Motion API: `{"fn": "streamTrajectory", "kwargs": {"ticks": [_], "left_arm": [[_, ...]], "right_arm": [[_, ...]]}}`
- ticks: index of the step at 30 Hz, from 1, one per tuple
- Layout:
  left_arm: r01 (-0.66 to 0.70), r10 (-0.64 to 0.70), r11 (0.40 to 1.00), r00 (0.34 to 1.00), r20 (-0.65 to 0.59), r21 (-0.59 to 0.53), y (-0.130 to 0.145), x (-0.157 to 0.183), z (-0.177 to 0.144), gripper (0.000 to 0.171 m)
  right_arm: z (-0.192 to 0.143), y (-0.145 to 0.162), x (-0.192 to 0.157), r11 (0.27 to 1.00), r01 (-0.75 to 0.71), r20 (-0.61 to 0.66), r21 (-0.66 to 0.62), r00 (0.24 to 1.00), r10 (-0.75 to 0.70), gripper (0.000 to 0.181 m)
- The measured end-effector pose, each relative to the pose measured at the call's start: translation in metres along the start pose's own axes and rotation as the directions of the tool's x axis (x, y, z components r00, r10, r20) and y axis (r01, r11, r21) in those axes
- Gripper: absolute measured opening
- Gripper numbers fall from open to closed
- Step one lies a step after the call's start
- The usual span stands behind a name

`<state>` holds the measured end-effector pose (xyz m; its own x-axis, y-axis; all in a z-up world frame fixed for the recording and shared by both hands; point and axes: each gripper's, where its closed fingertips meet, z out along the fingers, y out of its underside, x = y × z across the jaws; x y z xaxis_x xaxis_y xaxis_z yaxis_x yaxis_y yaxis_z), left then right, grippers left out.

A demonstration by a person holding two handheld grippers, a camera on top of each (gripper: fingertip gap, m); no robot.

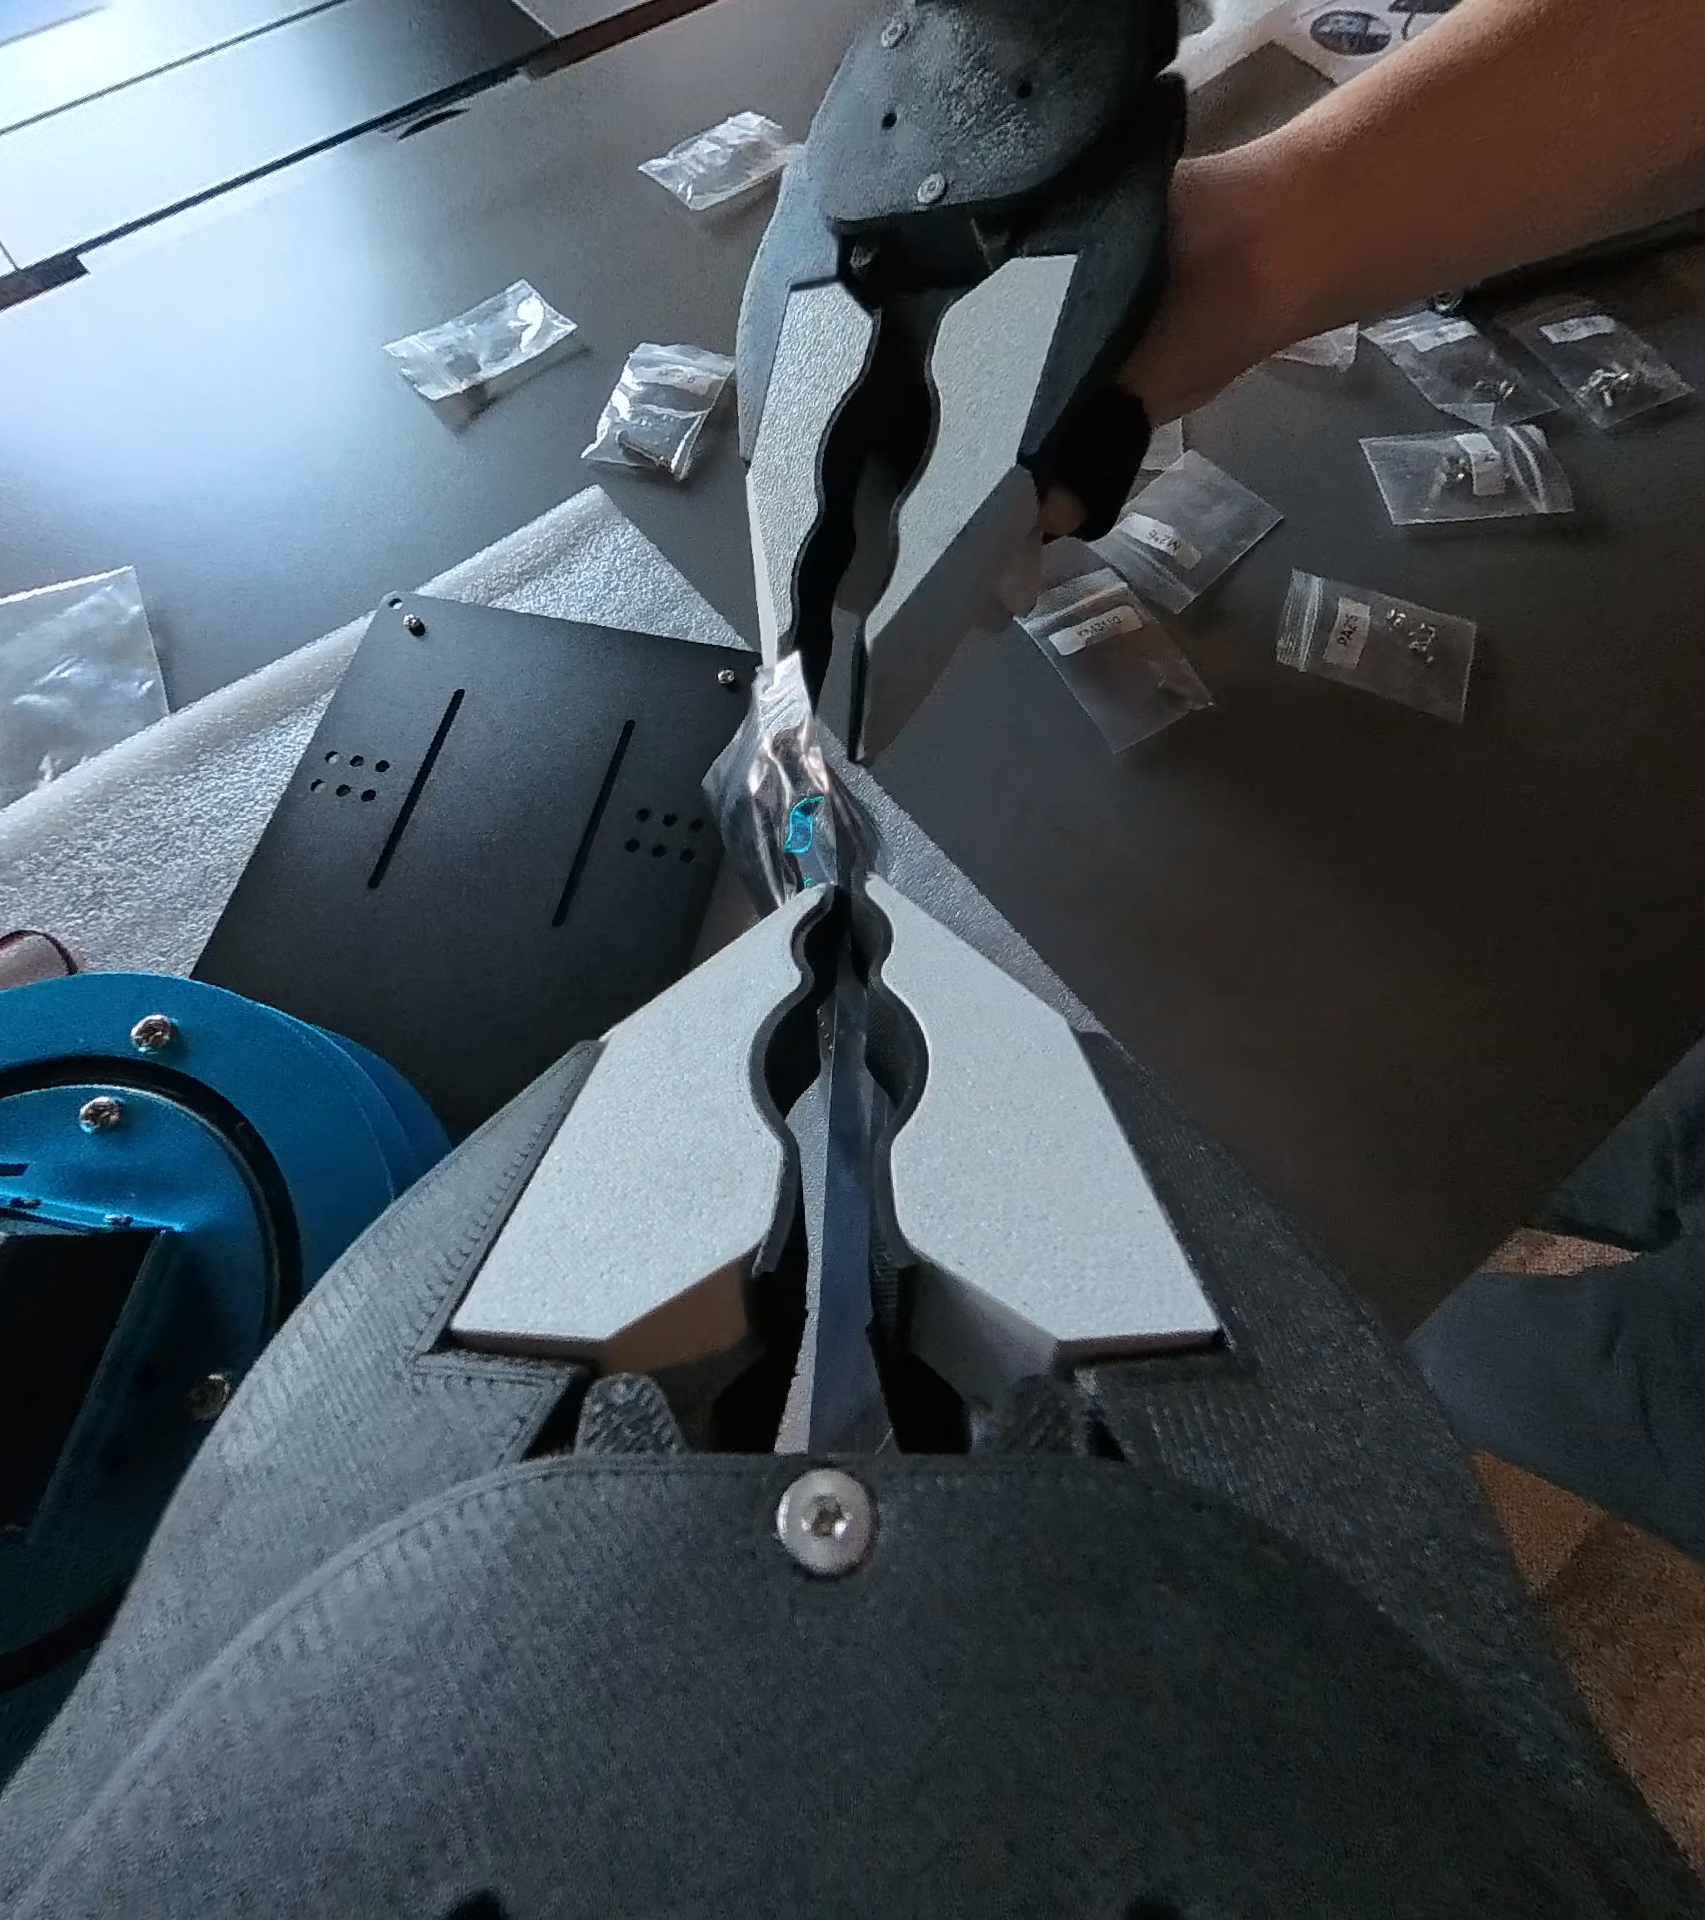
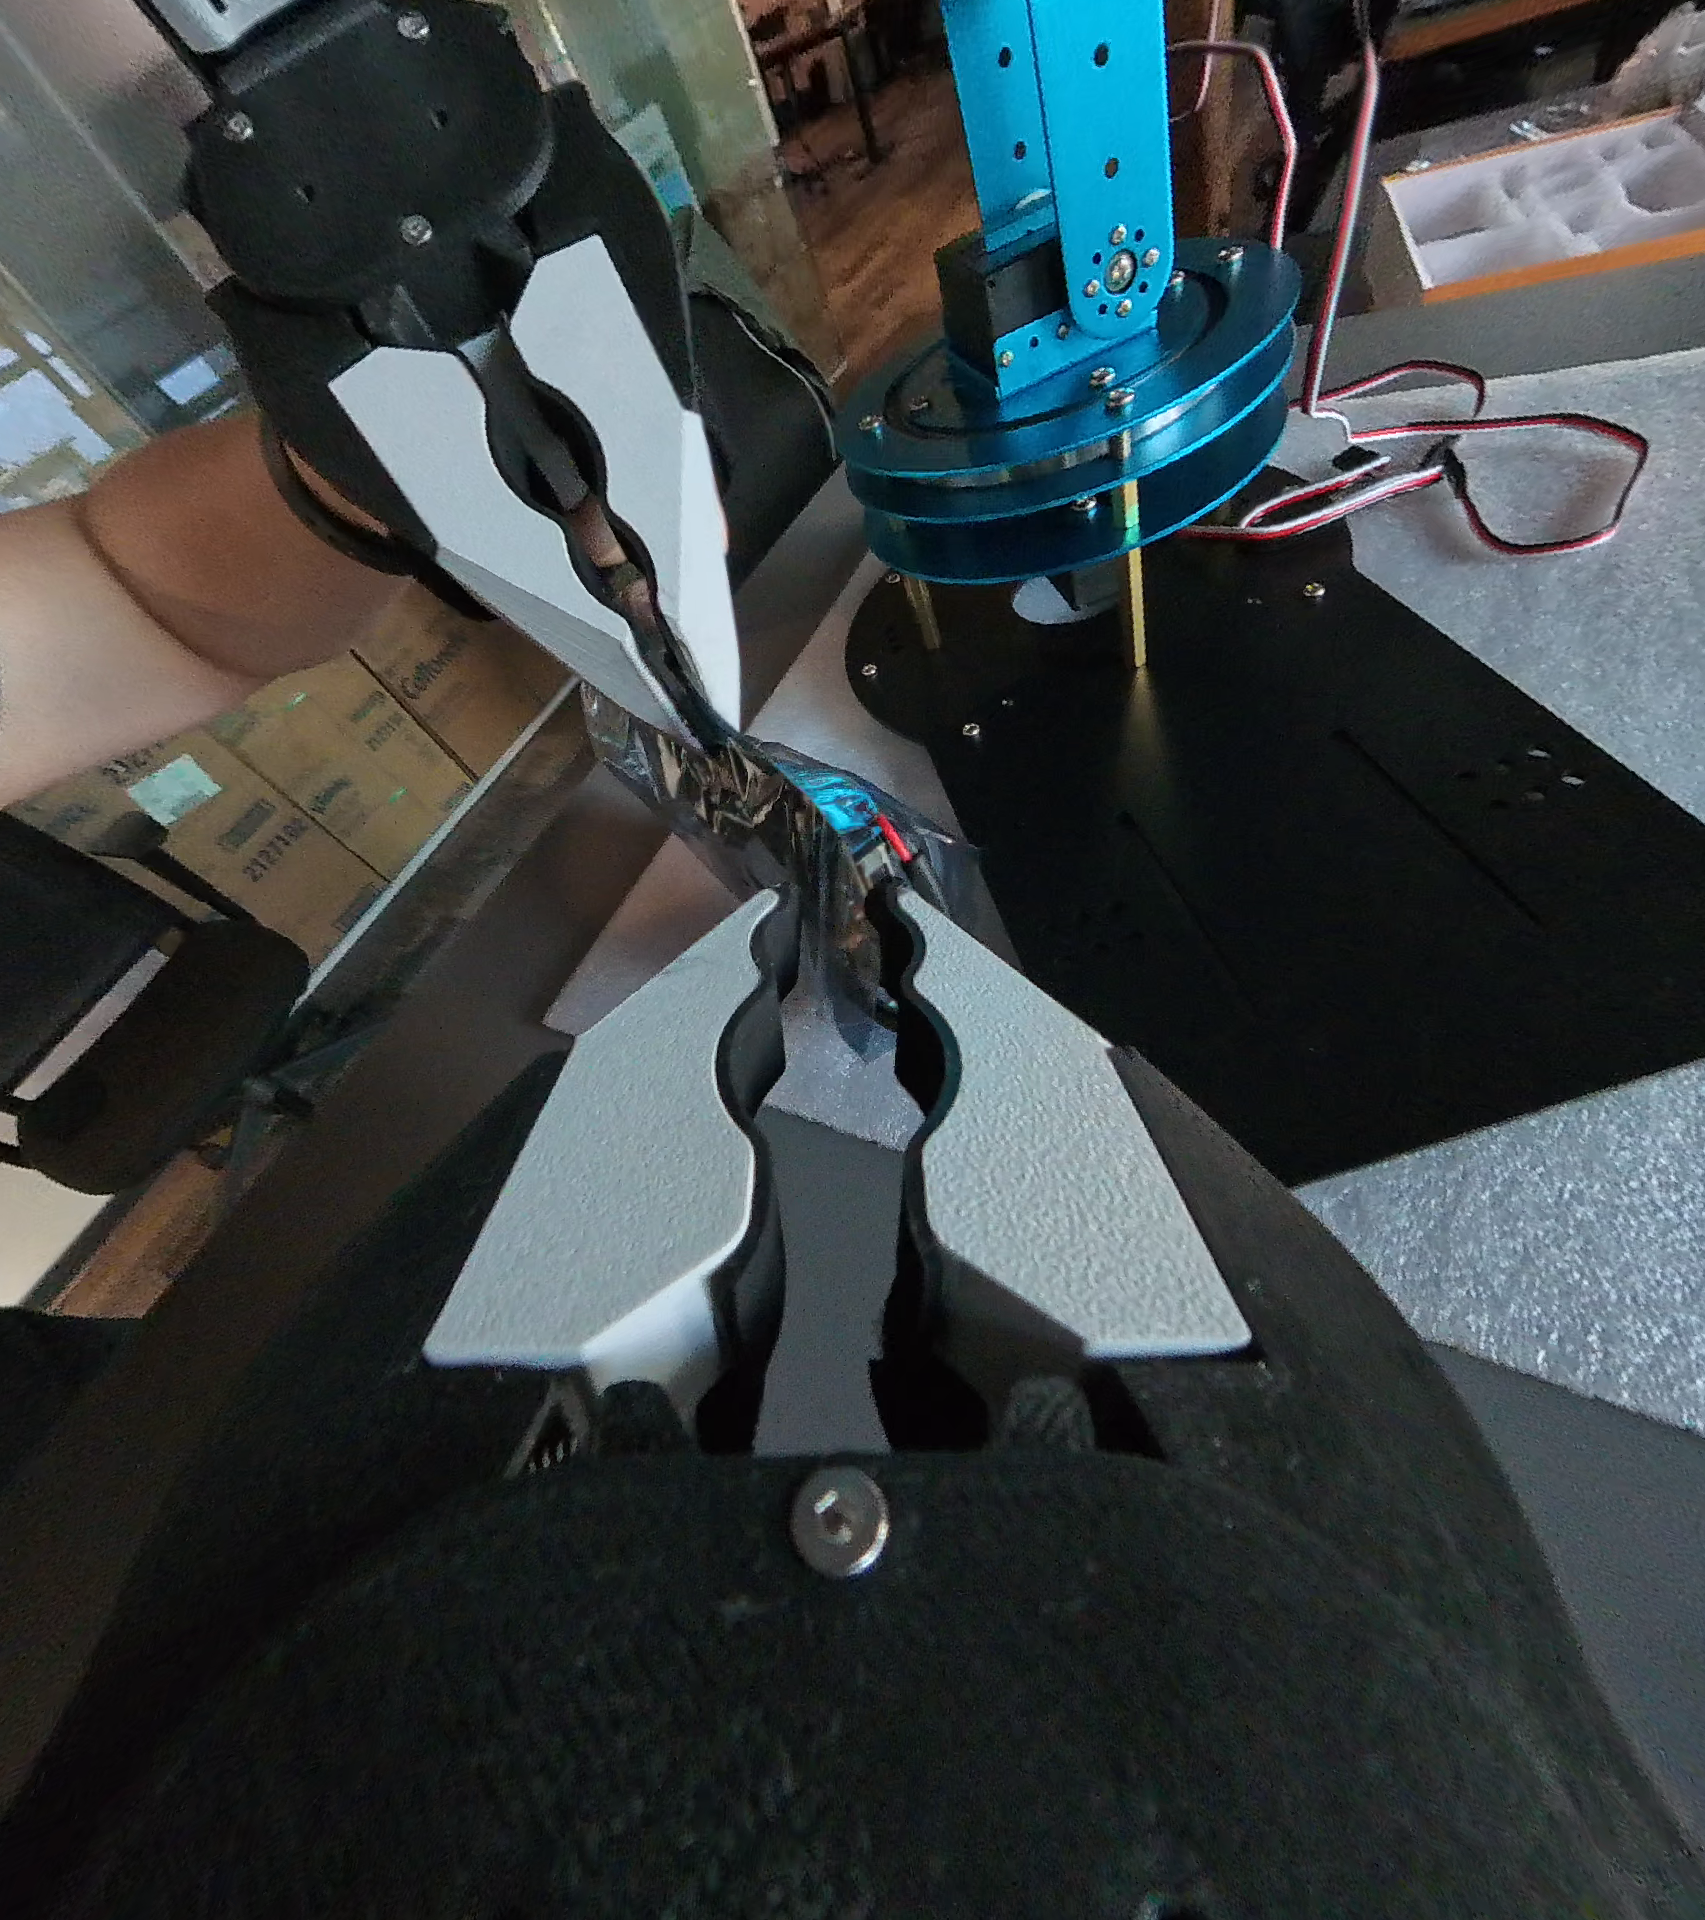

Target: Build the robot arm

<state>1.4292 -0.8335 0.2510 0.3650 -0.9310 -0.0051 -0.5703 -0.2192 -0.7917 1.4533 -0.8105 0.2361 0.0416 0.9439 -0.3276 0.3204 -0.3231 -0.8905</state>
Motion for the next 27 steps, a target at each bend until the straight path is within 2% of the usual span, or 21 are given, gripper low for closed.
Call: {"fn": "streamTrajectory", "kwargs": {"ticks": [4, 7, 10, 13, 16, 18, 22, 27], "left_arm": [[0.013, -0.013, 1.000, 1.000, -0.018, 0.011, -0.001, 0.000, 0.000, 0.000], [0.017, -0.016, 0.999, 0.999, -0.030, 0.038, -0.003, 0.001, 0.002, 0.000], [-0.011, 0.011, 0.999, 1.000, -0.021, 0.032, -0.001, 0.002, 0.004, 0.000], [-0.012, 0.012, 0.999, 1.000, -0.009, 0.032, -0.001, 0.000, 0.003, 0.000], [-0.011, 0.011, 0.999, 1.000, -0.005, 0.034, 0.000, -0.001, 0.002, 0.000], [-0.010, 0.010, 0.999, 1.000, -0.009, 0.037, 0.000, -0.001, 0.002, 0.000], [-0.016, 0.016, 0.999, 1.000, 0.002, 0.031, 0.000, -0.004, 0.002, 0.000], [-0.021, 0.021, 0.999, 1.000, -0.003, 0.030, 0.000, -0.003, 0.001, 0.000]], "right_arm": [[-0.003, -0.003, 0.004, 0.997, -0.053, 0.003, 0.052, 0.999, 0.053, 0.003], [-0.012, -0.018, -0.002, 0.975, -0.160, 0.103, 0.156, 0.984, 0.145, 0.000], [-0.010, -0.010, 0.000, 0.972, -0.207, 0.143, 0.109, 0.971, 0.191, 0.000], [-0.017, -0.011, 0.003, 0.975, -0.190, 0.120, 0.113, 0.977, 0.176, 0.000], [-0.013, 0.002, 0.000, 0.989, -0.140, 0.109, 0.040, 0.985, 0.135, 0.015], [-0.007, 0.007, 0.000, 0.992, -0.127, 0.098, 0.015, 0.987, 0.125, 0.018], [-0.002, 0.003, 0.001, 0.993, -0.111, 0.099, 0.039, 0.989, 0.106, 0.017], [-0.005, -0.005, -0.004, 0.976, -0.201, 0.200, 0.087, 0.963, 0.181, 0.015]]}}
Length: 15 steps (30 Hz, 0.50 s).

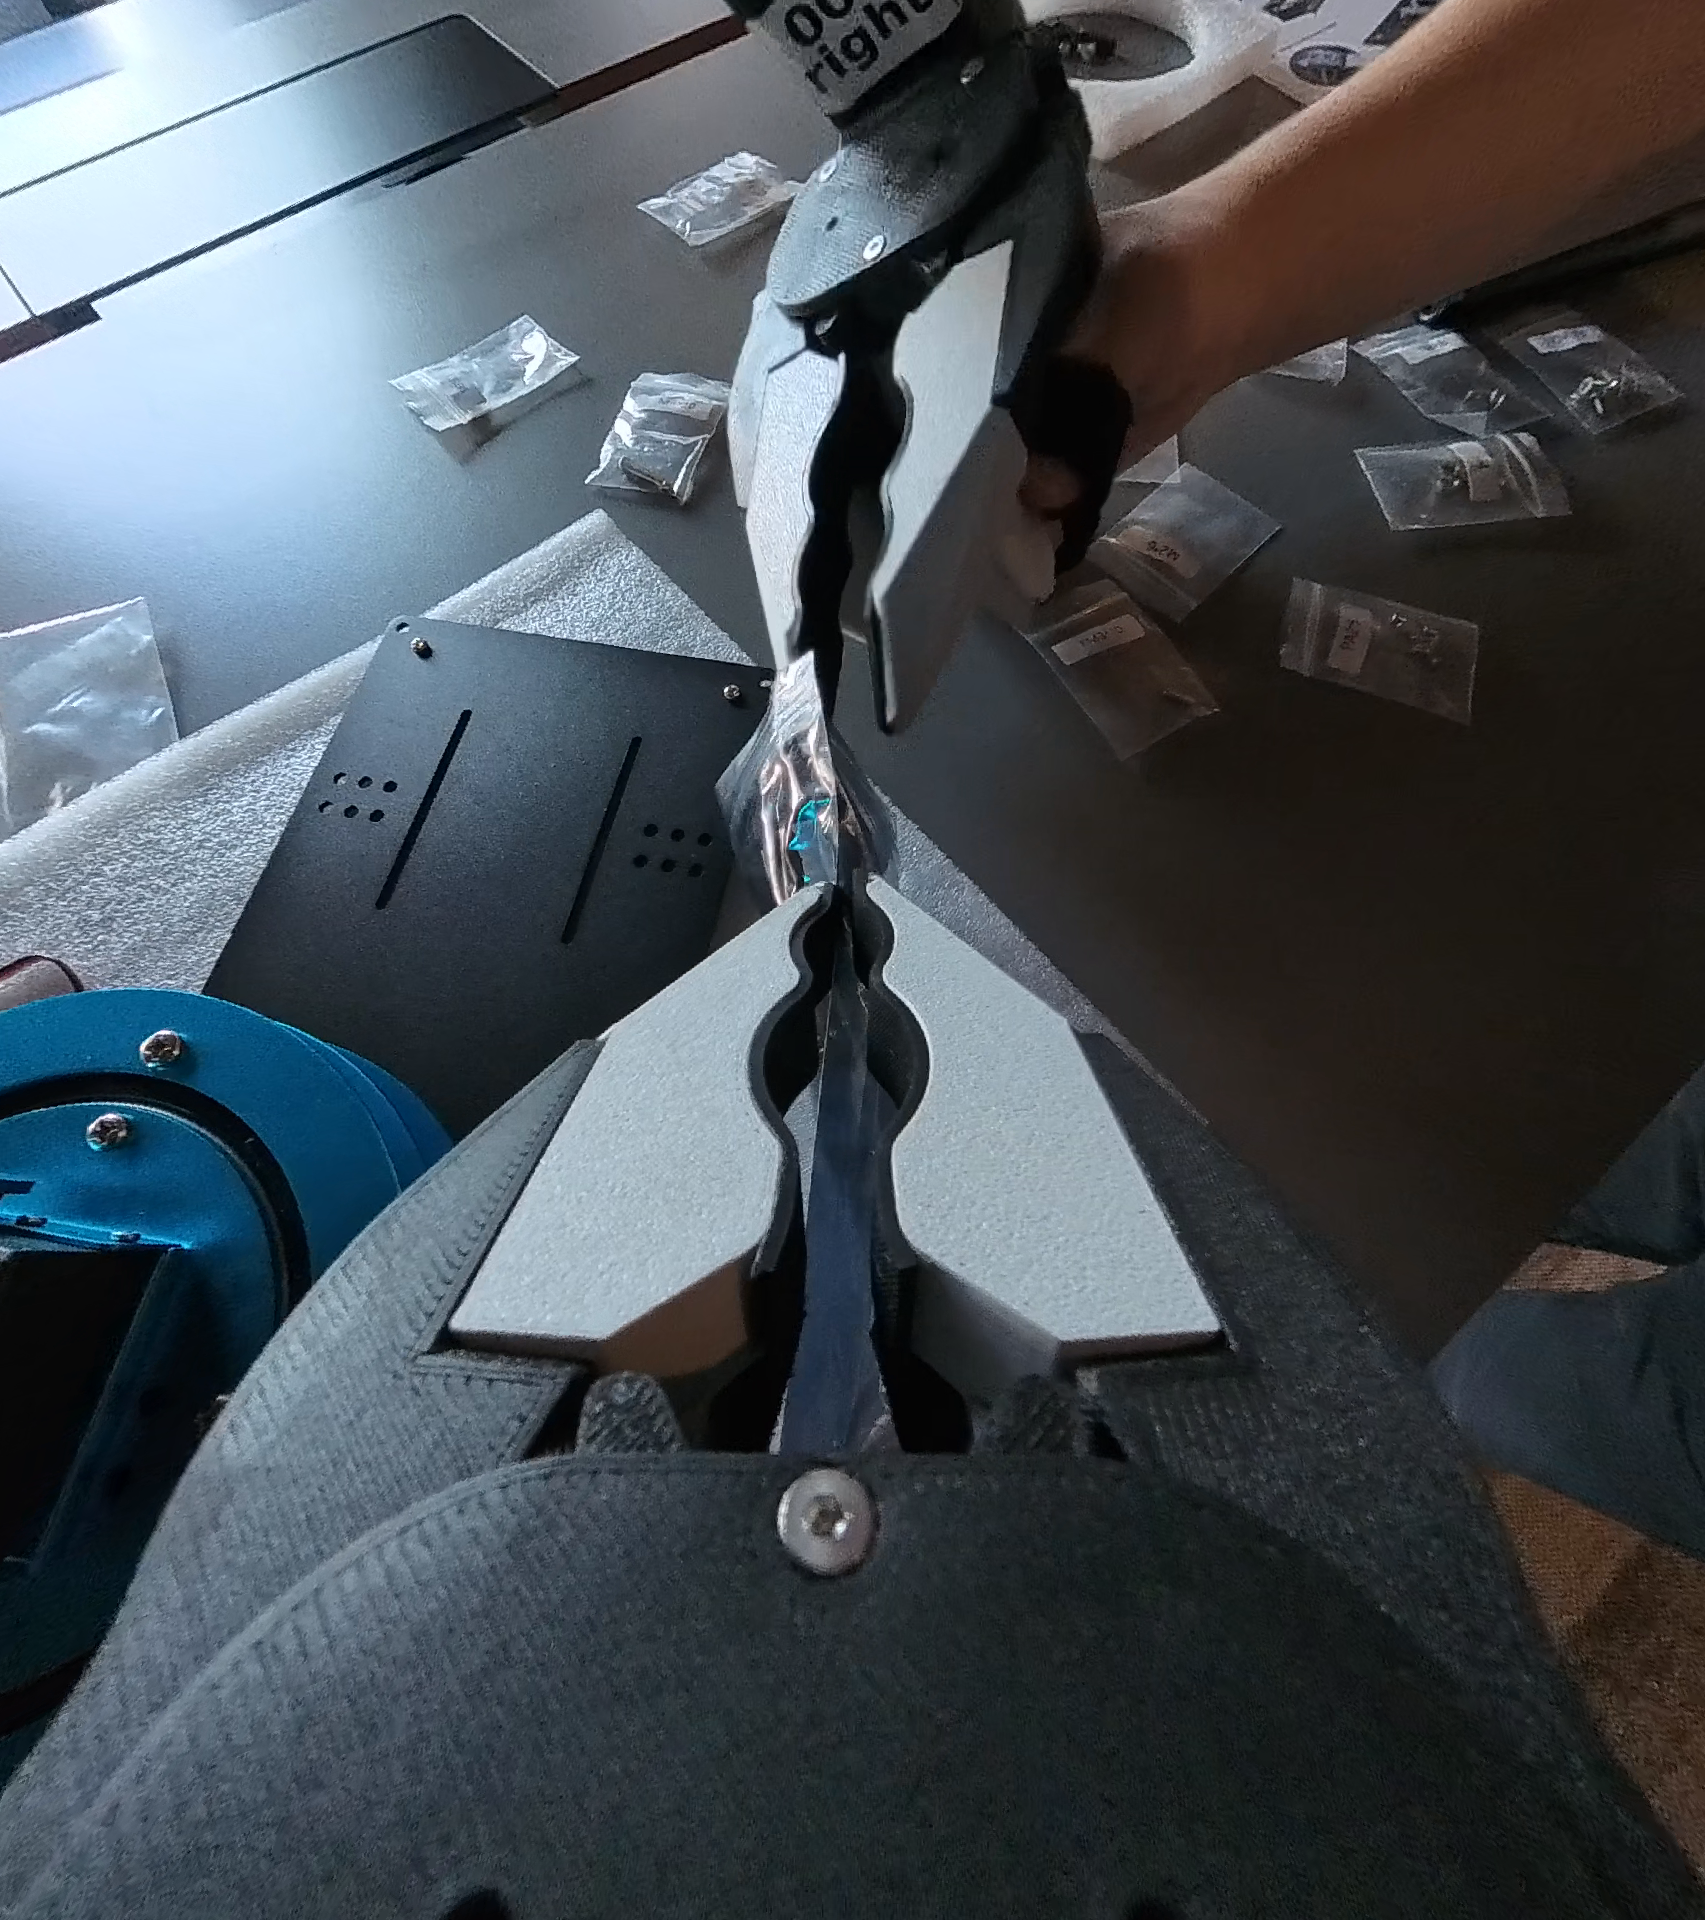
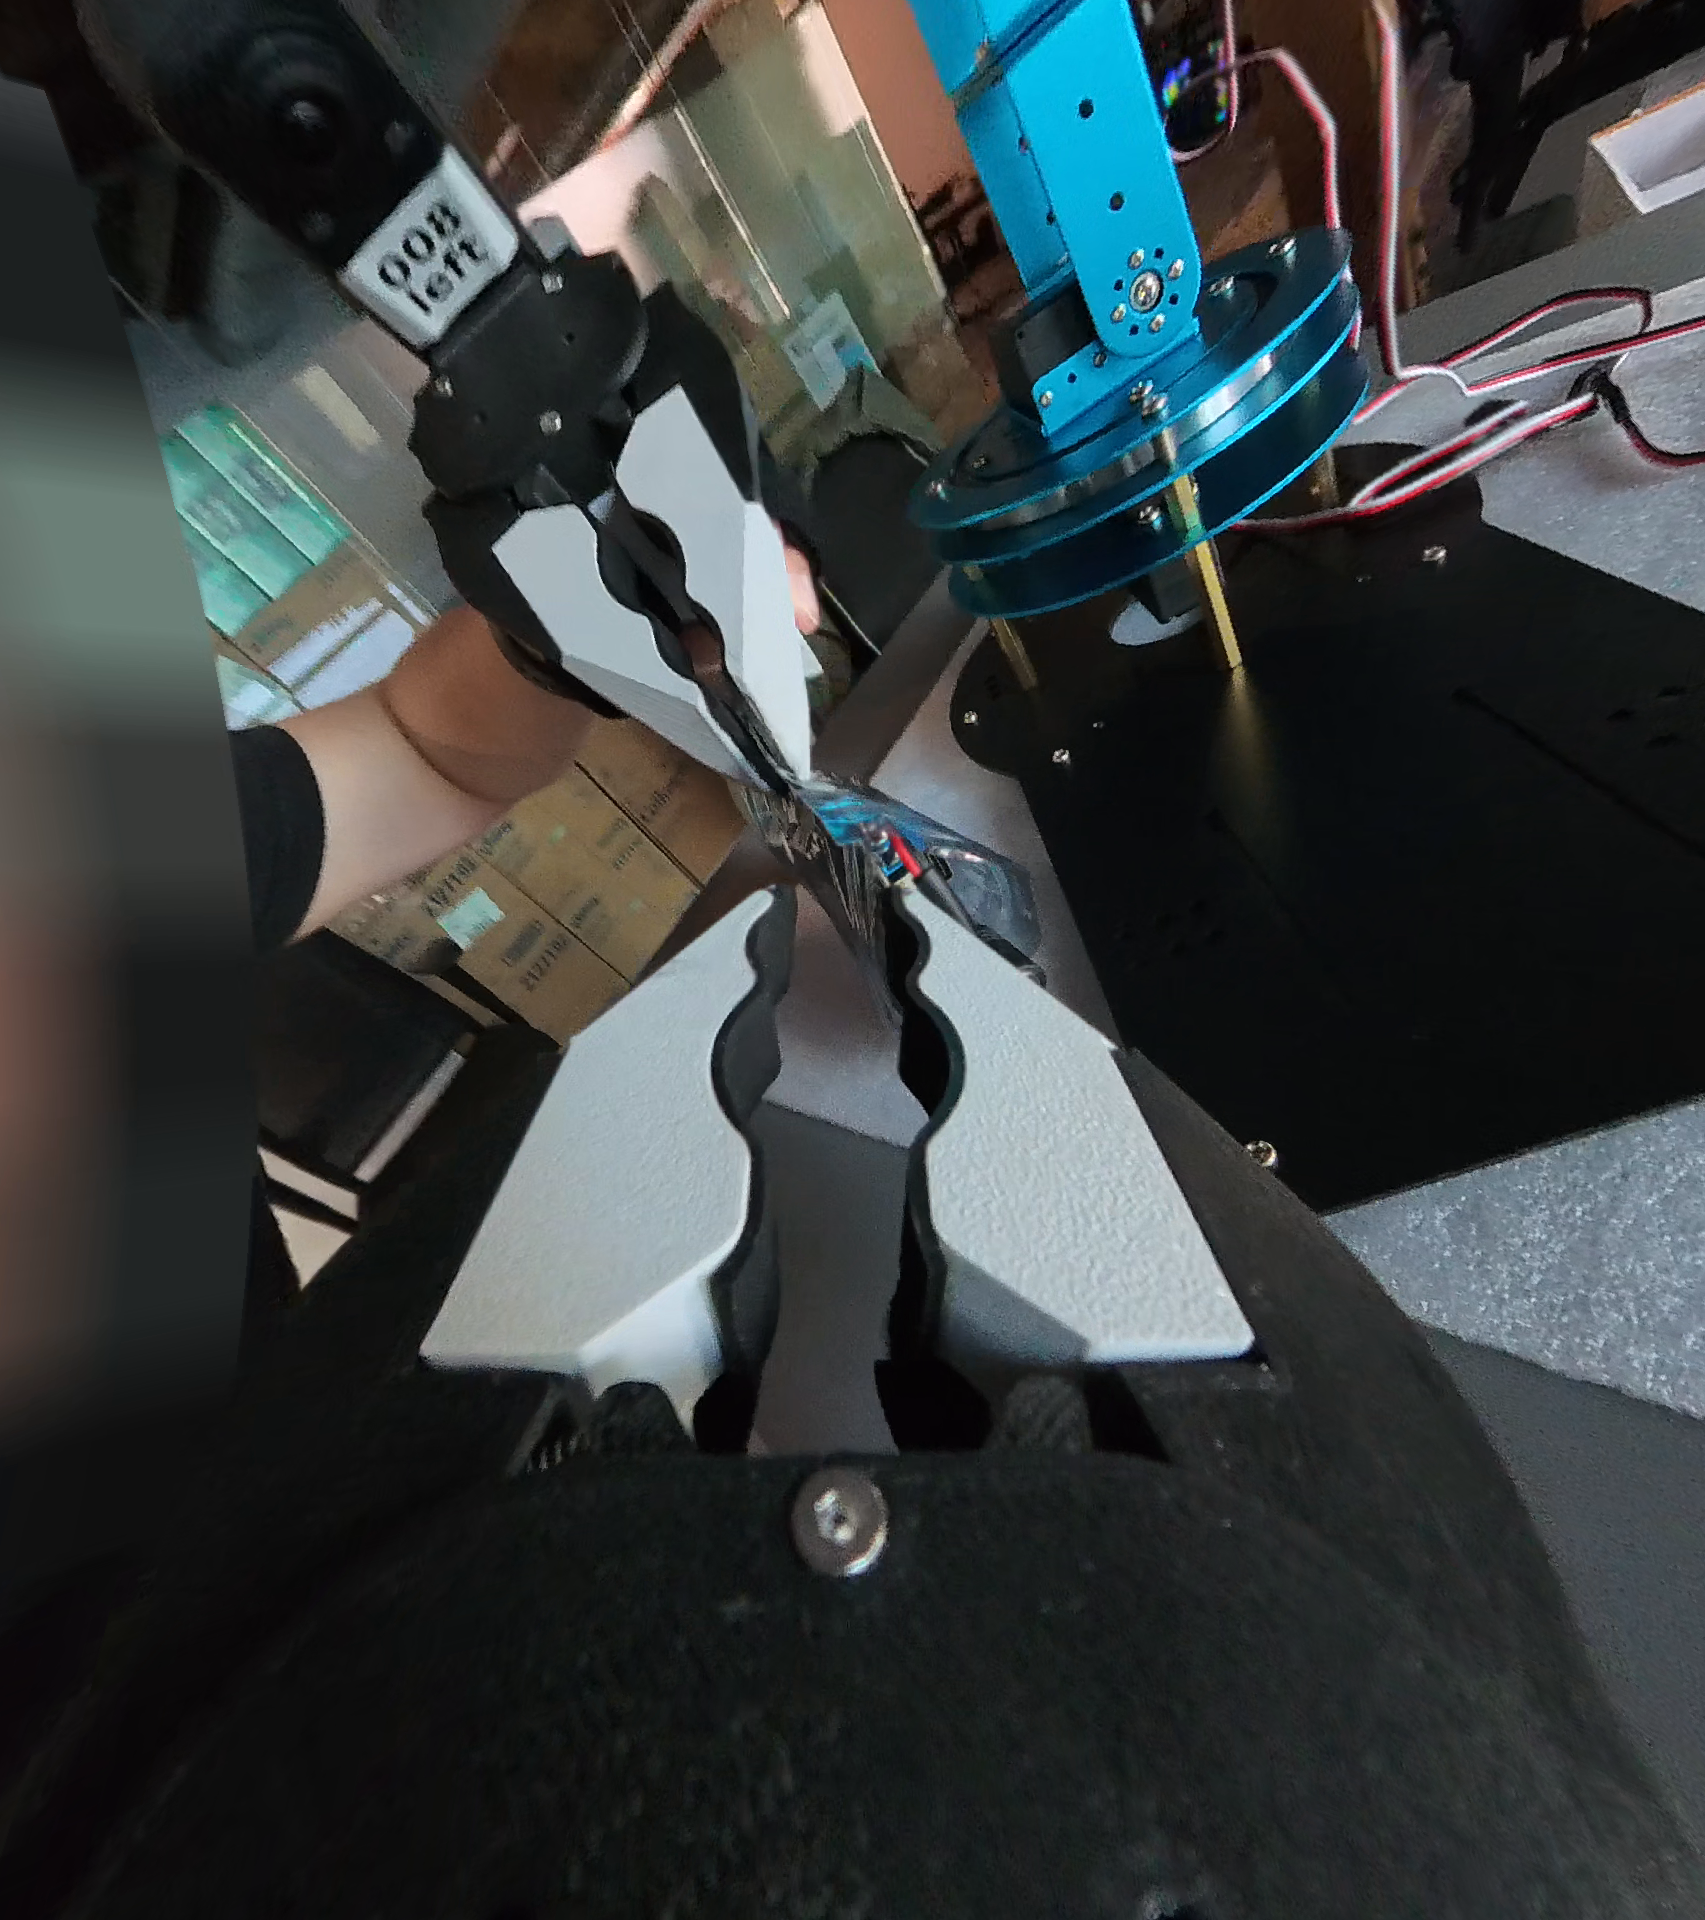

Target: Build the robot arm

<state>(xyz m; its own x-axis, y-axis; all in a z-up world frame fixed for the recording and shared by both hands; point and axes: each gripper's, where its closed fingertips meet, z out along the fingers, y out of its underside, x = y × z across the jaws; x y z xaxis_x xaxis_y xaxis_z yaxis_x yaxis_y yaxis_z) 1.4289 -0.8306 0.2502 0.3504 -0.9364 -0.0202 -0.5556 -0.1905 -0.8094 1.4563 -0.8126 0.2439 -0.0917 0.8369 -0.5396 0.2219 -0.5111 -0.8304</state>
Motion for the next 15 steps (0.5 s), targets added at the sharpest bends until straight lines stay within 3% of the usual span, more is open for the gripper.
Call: {"fn": "streamTrajectory", "kwargs": {"ticks": [8, 15], "left_arm": [[0.004, -0.004, 1.000, 1.000, -0.002, 0.003, 0.0010, -0.0023, -0.0007, 0.000], [0.007, -0.007, 1.000, 1.000, -0.010, 0.017, 0.0012, -0.0026, 0.0000, 0.000]], "right_arm": [[0.0005, -0.0027, -0.0022, 0.986, -0.165, 0.115, -0.012, 0.980, 0.165, 0.004], [0.0020, -0.0026, 0.0015, 0.998, -0.045, 0.067, -0.049, 0.997, 0.049, 0.001]]}}
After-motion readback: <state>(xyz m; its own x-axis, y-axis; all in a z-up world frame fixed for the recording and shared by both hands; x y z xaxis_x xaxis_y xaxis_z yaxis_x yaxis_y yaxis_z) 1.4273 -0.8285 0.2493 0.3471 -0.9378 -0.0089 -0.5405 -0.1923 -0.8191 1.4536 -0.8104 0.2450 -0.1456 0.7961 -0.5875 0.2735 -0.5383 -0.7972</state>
